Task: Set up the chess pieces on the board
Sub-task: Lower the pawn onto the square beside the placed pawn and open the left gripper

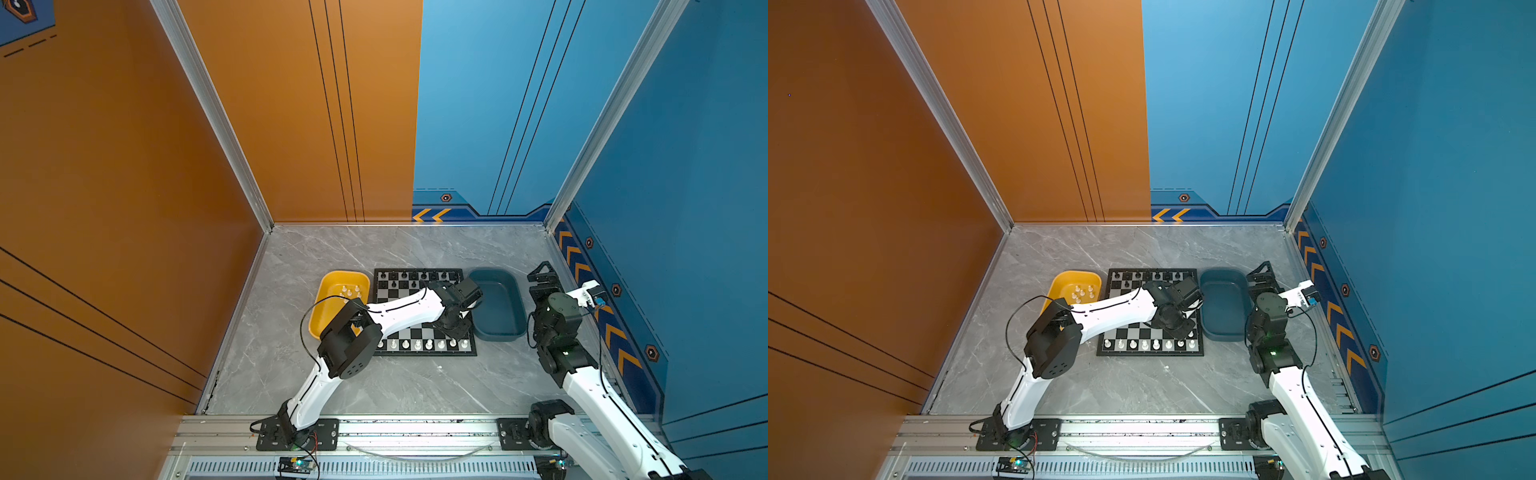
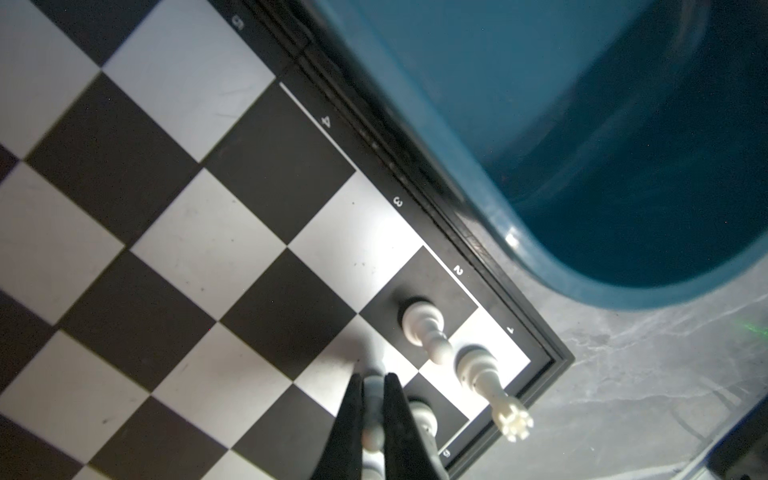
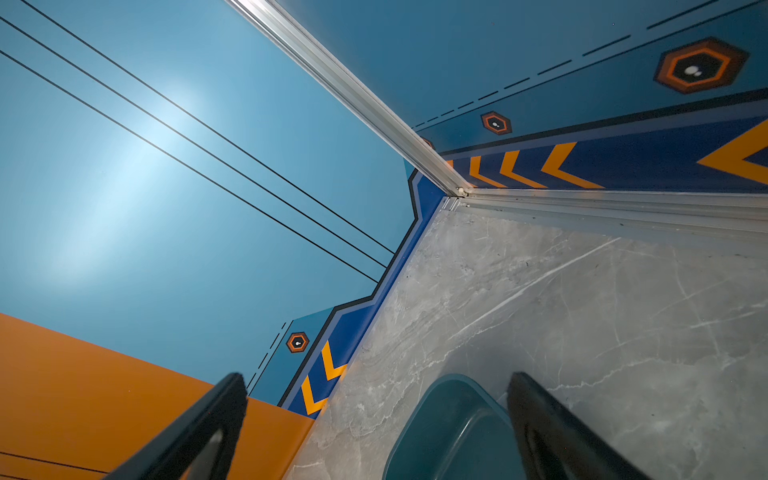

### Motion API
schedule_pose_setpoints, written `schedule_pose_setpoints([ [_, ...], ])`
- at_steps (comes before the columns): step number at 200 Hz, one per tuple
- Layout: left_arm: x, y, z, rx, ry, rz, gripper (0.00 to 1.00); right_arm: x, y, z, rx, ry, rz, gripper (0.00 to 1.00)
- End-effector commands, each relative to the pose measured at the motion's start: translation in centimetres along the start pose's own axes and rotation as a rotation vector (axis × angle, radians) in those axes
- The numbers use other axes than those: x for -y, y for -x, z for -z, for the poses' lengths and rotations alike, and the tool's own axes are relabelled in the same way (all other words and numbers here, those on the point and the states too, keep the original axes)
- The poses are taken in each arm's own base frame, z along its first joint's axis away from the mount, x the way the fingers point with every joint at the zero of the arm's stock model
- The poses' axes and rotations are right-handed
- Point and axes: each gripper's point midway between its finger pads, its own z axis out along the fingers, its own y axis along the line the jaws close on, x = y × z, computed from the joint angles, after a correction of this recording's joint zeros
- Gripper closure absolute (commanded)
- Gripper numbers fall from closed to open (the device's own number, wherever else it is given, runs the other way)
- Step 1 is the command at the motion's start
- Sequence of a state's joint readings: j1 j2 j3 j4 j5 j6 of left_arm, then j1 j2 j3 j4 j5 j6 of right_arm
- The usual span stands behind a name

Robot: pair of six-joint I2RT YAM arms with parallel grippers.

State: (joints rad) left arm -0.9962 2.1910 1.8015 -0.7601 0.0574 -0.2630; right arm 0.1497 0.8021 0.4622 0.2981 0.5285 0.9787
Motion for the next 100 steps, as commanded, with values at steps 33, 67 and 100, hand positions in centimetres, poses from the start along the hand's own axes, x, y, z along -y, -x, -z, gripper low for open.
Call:
schedule_pose_setpoints([
  [33, -0.03, -0.19, -0.29, -0.021, 0.01, 0.007, 0.81, 0.95, -0.01, 0.01, 0.008, -0.03, -0.004, 0.0],
  [67, 0.04, -0.16, -0.22, -0.019, 0.009, 0.006, 0.76, 0.91, 0.03, 0.04, 0.009, -0.029, -0.005, 0.0],
  [100, 0.18, -0.12, -0.18, -0.017, 0.006, 0.003, 0.74, 0.96, 0.0, 0.04, 0.008, -0.031, -0.003, 0.0],
])
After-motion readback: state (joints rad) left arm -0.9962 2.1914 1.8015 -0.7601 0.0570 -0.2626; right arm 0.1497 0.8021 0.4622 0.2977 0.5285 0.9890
